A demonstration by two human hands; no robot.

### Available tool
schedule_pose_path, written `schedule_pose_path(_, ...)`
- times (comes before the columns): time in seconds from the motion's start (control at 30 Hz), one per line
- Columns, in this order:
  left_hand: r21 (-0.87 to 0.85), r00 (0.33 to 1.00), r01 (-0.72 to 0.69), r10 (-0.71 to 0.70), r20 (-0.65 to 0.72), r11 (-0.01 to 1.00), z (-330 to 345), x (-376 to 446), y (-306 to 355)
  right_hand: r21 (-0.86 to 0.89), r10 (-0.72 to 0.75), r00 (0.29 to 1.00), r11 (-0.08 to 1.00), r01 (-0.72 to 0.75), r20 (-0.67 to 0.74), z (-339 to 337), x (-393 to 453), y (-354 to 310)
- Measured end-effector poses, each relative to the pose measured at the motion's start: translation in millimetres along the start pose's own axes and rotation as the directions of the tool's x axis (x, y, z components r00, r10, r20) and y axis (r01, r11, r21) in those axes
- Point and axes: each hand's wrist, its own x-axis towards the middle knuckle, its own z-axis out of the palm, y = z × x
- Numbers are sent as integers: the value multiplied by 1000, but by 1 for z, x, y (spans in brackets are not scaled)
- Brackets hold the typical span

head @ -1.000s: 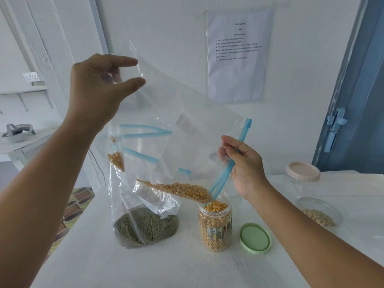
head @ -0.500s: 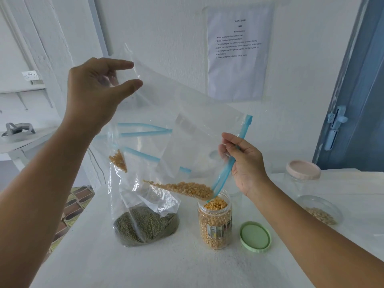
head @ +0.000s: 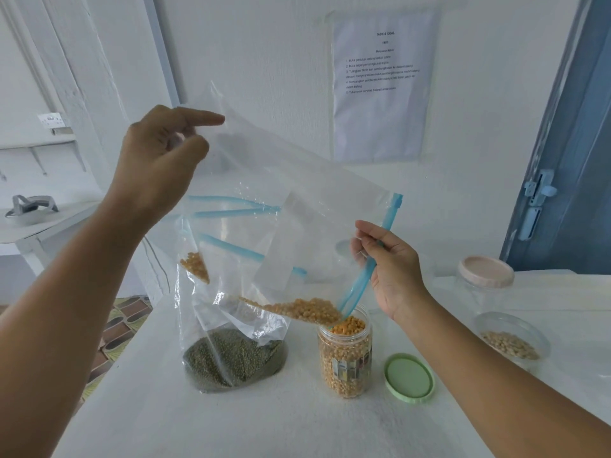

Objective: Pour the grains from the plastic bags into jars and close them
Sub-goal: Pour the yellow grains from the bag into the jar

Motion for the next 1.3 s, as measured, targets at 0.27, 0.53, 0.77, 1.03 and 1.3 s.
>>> schedule_pose_path(0.27, 67, 965, 54, -70, 252, 996, -21, -11, -6, -21, -8, 1000, 1000, 8, -15, -1, 3, 4)
schedule_pose_path(0.53, 79, 941, 33, -58, 334, 996, -30, -18, -15, -52, -23, 999, 998, 22, -27, -3, 5, 10)
schedule_pose_path(0.77, 40, 945, 105, -113, 308, 994, -27, -20, -12, -66, -24, 999, 998, 21, -34, -4, 6, 9)
schedule_pose_path(1.03, 80, 938, 152, -170, 303, 985, -31, -18, -10, -92, -41, 999, 995, 38, -34, -5, 7, 11)
schedule_pose_path(1.3, 141, 988, 12, -34, 151, 990, -15, -20, -14, -70, -30, 999, 997, 28, -27, -4, 7, 9)
